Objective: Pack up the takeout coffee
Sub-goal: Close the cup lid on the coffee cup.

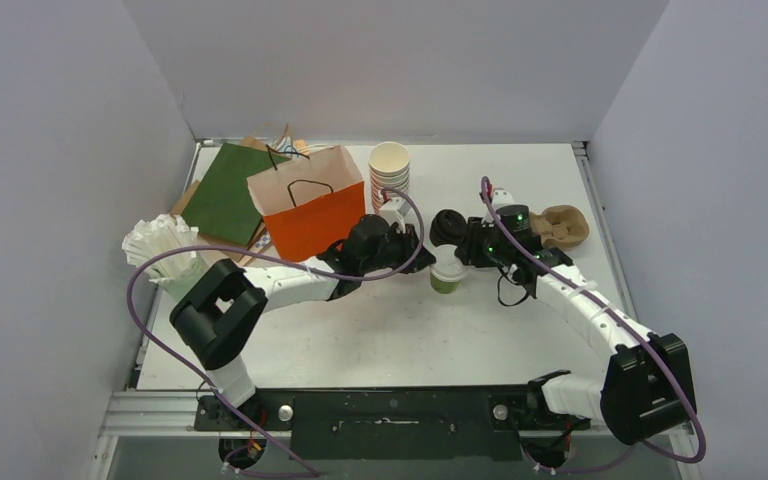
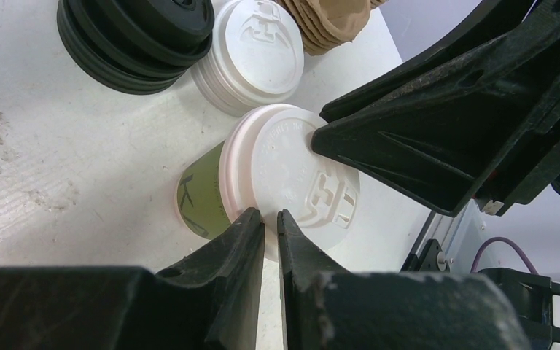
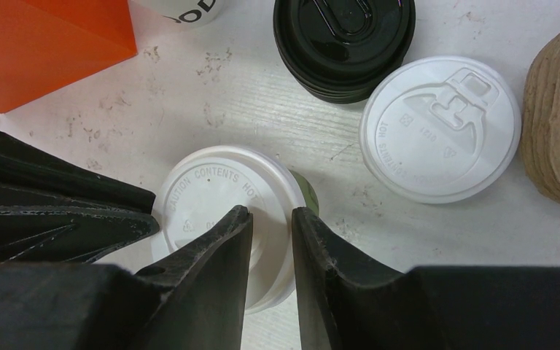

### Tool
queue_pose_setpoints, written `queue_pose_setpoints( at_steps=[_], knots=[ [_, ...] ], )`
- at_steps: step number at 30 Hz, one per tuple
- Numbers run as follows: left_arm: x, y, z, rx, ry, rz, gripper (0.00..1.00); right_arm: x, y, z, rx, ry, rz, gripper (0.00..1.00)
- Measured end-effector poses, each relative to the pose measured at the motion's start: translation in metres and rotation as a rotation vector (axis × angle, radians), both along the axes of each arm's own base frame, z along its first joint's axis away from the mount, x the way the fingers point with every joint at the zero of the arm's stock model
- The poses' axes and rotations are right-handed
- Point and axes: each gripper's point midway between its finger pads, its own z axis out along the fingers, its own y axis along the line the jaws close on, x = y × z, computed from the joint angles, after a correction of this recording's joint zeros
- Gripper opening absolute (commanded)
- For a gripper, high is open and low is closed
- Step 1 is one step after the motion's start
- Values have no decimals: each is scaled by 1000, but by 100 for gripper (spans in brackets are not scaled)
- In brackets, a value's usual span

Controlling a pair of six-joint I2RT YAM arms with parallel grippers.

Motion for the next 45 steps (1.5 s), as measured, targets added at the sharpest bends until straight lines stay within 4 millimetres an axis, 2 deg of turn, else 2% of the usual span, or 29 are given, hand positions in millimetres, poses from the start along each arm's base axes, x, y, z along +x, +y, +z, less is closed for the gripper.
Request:
queue_pose_setpoints(
  at_steps=[13, 21, 27, 29, 33, 34, 39, 42, 45],
  knots=[
    [0, 1, 0, -26, -15, 7, 14, 1, 0, 1, 14, -9, -11, 28],
    [1, -1, 8, 78, 11, -20, 20, 0, 1, 7, -30, 93, 1, 30],
    [3, -3, 23, 127, 6, -41, 21, 2, 2, 17, -43, 99, 14, 47],
    [5, -4, 28, 134, -3, -46, 22, 4, 2, 23, -48, 89, 19, 56],
    [6, -4, 35, 146, -10, -54, 23, 7, 0, 34, -63, 73, 19, 93],
    [5, -3, 35, 151, -11, -56, 23, 8, 0, 36, -68, 67, 23, 99],
    [-6, 6, 50, 167, -23, -70, 30, 2, 2, 40, -119, 52, 70, 100],
    [-17, 16, 74, 167, -60, -82, 37, -9, 14, 41, -171, 48, 124, 100],
    [-27, 32, 108, 173, -118, -78, 46, -21, 30, 41, -213, 40, 183, 100]
  ],
)
